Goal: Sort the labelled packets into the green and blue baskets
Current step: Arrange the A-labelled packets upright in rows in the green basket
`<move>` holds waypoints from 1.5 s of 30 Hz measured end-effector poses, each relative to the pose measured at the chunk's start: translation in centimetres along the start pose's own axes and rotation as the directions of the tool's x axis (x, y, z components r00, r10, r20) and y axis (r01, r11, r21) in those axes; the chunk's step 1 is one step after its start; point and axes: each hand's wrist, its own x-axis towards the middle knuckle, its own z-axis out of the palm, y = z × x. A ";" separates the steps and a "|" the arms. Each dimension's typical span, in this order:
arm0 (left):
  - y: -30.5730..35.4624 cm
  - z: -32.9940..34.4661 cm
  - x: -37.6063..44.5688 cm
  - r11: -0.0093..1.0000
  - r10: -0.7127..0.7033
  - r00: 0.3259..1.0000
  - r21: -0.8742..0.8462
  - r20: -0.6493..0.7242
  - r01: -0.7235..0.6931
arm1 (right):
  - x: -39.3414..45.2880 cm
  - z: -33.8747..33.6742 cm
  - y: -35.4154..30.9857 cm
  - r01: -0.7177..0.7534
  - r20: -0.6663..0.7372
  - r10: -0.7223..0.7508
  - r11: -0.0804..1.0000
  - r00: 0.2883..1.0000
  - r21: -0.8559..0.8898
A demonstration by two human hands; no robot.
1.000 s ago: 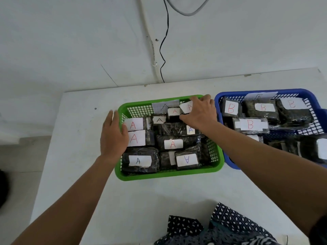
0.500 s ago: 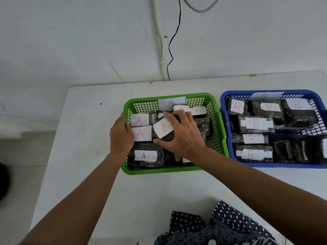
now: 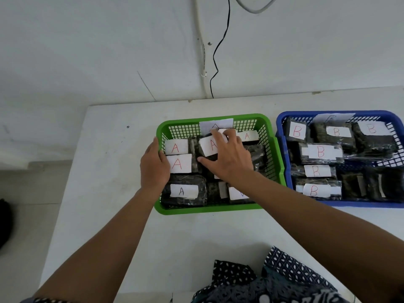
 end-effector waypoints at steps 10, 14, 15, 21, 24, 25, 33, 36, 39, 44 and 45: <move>0.1 0.2 -0.1 1.000 0.013 1.000 0.012 -0.028 -0.012 | 0.7 -1.0 2.7 -0.022 0.147 0.006 0.994 0.989 0.110; 0.1 0.2 -0.2 1.000 0.025 0.999 0.015 -0.040 -0.024 | 0.7 -1.7 3.9 -0.003 0.162 -0.004 0.999 0.987 0.044; 0.1 0.2 -0.2 1.000 0.027 0.999 0.015 -0.041 -0.026 | 0.6 -1.9 4.3 0.002 0.184 -0.011 0.999 0.983 0.049; 0.2 0.3 -0.2 0.999 0.028 0.999 0.044 -0.046 -0.026 | -1.0 -3.6 6.6 0.136 0.007 -0.137 0.983 0.990 0.120; 0.2 0.3 -0.2 0.998 0.027 0.999 0.058 -0.048 -0.024 | -2.1 -4.5 7.8 0.191 0.020 -0.195 0.973 0.981 0.130; 0.2 0.3 -0.2 0.998 0.023 0.999 0.062 -0.047 -0.020 | -2.4 -4.7 8.1 0.202 0.027 -0.207 0.970 0.978 0.132; 0.5 0.2 -0.2 0.997 0.014 1.000 0.074 -0.020 -0.013 | -4.3 -5.8 11.0 0.259 0.285 -0.254 0.966 0.924 0.018; 0.6 0.1 -0.3 0.997 0.011 1.000 0.072 -0.007 -0.010 | -4.2 -5.7 11.3 0.274 0.289 -0.245 0.959 0.926 -0.065; 0.6 0.1 -0.3 0.998 0.007 1.000 0.070 -0.003 -0.007 | -4.3 -5.2 11.1 0.348 0.318 -0.290 0.926 0.903 -0.143; 0.6 0.1 -0.3 0.997 -0.003 1.000 0.077 -0.004 0.004 | -4.8 -5.1 11.8 0.389 0.195 -0.362 0.913 0.911 -0.123; 0.6 0.1 -0.3 0.997 -0.005 1.000 0.076 -0.005 0.006 | -4.8 -5.3 11.9 0.379 0.184 -0.360 0.922 0.915 -0.080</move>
